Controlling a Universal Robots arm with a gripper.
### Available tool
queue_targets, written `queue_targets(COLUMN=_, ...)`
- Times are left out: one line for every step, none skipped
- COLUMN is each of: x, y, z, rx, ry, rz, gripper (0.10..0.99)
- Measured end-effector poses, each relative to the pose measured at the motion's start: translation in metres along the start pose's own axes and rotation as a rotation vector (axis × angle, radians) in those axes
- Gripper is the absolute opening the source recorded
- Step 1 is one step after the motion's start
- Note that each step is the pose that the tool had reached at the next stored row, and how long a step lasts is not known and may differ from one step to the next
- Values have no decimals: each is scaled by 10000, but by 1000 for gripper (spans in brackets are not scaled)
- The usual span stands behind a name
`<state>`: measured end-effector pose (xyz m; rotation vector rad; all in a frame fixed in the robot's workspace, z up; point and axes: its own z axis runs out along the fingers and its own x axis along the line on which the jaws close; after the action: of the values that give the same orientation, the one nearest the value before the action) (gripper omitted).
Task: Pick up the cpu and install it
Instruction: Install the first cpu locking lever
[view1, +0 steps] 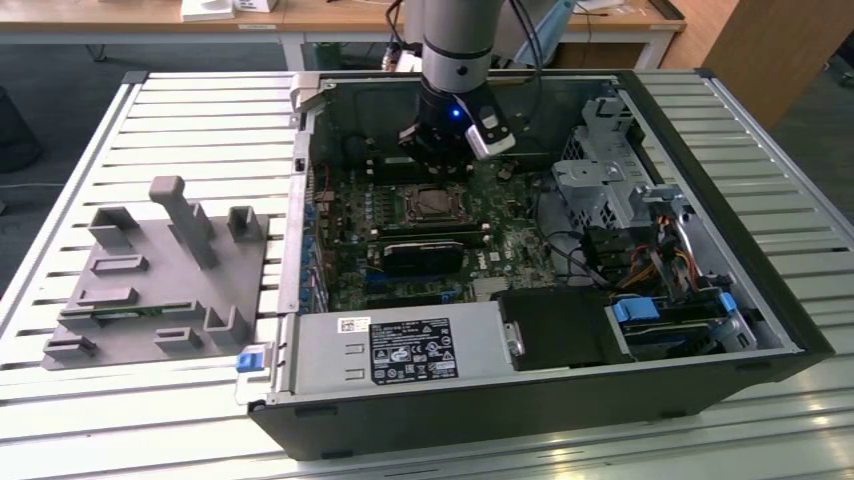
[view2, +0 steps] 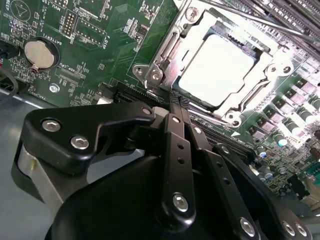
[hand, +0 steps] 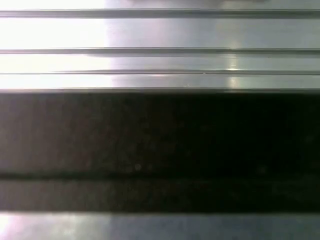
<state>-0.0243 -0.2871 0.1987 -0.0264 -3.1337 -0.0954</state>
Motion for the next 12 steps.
queue_targets(x=-1, y=0, z=4, rx=8, ry=-4, rz=0, gripper=106)
queue_targets(x=-2, y=0, z=7, rx=18, ry=-2, rz=0, gripper=106)
queue_targets(x=-2, y=0, z=10, rx=26, ry=-2, rz=0, gripper=106)
queue_targets(x=-3, y=0, z=12, rx=33, ry=-1, rz=1, gripper=106)
queue_targets(x=-4, y=0, z=15, rx=36, ry=0, rz=1, gripper=106)
queue_targets(x=-5, y=-1, z=18, rx=37, ry=1, rz=1, gripper=106)
queue_targets(x=-7, y=0, z=22, rx=38, ry=1, rz=1, gripper=106)
queue_targets(x=-8, y=1, z=24, rx=37, ry=1, rz=1, gripper=106)
queue_targets(x=-8, y=2, z=26, rx=15, ry=0, rz=1, gripper=106)
queue_targets(x=-9, y=4, z=28, rx=-25, ry=-1, rz=-1, gripper=106)
queue_targets(x=-9, y=6, z=30, rx=-69, ry=-1, rz=-1, gripper=106)
queue_targets(x=-9, y=6, z=30, rx=-110, ry=1, rz=-2, gripper=106)
